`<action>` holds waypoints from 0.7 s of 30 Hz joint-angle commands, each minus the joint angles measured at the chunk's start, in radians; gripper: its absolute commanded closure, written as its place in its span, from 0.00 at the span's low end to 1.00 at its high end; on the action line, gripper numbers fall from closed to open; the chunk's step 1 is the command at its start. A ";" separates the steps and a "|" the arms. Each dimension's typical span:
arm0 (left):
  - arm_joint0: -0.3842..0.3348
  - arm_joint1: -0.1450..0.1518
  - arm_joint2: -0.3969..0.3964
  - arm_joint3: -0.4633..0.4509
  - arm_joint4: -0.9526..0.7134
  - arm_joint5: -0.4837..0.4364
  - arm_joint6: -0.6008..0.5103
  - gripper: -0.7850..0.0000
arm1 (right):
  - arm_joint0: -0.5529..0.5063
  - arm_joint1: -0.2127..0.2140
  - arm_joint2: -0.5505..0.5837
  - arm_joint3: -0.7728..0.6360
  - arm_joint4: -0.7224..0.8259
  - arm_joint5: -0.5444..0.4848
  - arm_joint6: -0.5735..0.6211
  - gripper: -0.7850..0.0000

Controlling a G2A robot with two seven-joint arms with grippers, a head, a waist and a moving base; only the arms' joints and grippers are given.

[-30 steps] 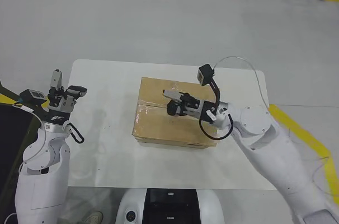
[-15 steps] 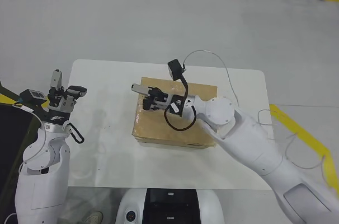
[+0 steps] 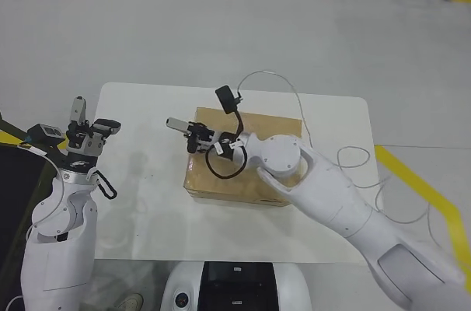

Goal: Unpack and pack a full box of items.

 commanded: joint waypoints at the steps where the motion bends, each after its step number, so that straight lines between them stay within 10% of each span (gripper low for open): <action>1: 0.000 0.000 0.000 0.000 0.000 0.000 0.000 0.00 | 0.008 -0.010 -0.008 0.018 -0.009 0.001 0.006 0.00; 21: 0.000 0.000 0.000 0.000 0.000 0.000 0.000 0.00 | -0.044 -0.021 0.087 0.016 -0.036 0.161 0.057 0.00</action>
